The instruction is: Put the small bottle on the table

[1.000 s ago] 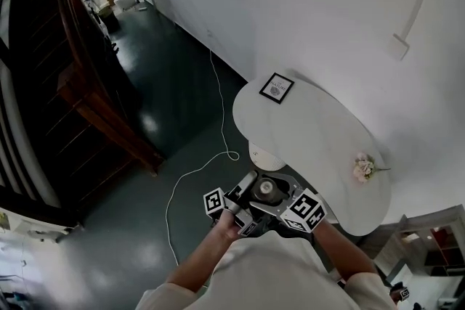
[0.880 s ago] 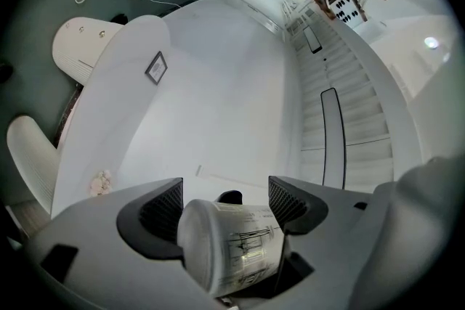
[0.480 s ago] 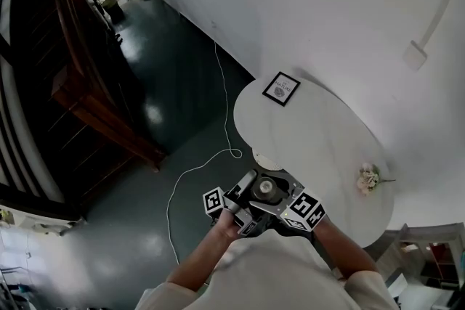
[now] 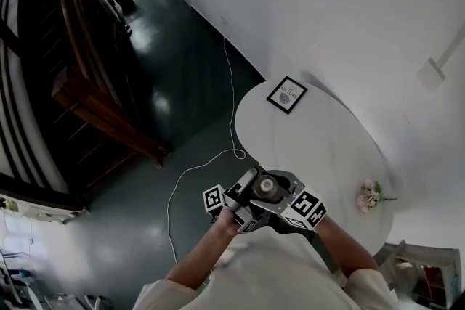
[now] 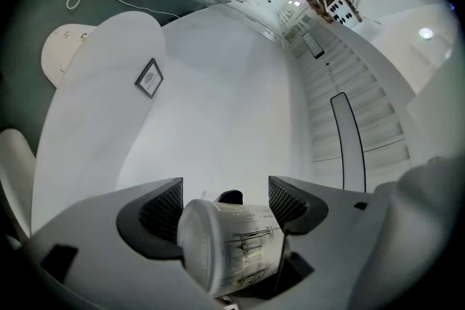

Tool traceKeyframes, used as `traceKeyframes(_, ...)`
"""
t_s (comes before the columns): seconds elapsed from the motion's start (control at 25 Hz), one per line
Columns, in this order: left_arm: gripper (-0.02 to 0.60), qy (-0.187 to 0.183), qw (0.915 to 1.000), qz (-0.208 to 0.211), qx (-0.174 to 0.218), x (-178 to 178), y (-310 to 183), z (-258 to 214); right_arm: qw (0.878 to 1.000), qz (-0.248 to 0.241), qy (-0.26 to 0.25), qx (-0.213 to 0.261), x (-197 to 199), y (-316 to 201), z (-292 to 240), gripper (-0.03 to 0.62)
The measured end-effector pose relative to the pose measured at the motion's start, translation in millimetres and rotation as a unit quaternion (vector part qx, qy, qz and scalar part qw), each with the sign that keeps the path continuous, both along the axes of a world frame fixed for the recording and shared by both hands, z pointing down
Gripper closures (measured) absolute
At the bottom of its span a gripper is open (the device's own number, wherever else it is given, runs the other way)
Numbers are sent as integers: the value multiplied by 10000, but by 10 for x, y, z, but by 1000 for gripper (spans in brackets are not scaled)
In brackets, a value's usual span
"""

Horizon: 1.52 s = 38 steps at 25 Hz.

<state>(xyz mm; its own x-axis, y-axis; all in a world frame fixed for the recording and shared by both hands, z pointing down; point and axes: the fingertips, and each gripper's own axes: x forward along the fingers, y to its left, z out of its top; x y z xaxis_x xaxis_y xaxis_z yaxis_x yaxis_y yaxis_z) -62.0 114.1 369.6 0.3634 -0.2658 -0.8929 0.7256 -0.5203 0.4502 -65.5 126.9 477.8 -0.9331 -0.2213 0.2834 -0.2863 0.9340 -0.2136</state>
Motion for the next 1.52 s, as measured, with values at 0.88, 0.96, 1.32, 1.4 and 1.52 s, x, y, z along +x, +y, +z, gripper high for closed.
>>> traceKeyframes(0.88,222,-73,9997,-210,-37,394,-720,58,9996,-217,-166,-29,375,-719,9,244)
traceKeyframes(0.96,222,-62,9999,-134,-36,375,-799,65,9997,-157,-155,-41,356,-798,17,243)
traceKeyframes(1.32,222,37,9995,309,-83,228,-1356,125,9996,281,-18,-86,218,-1346,85,243)
traceKeyframes(1.4,222,58,9990,426,-116,177,-1503,139,9992,387,17,-108,168,-1484,99,243)
traceKeyframes(1.52,222,103,9980,604,-166,93,-1726,167,9983,554,60,-154,88,-1692,129,243)
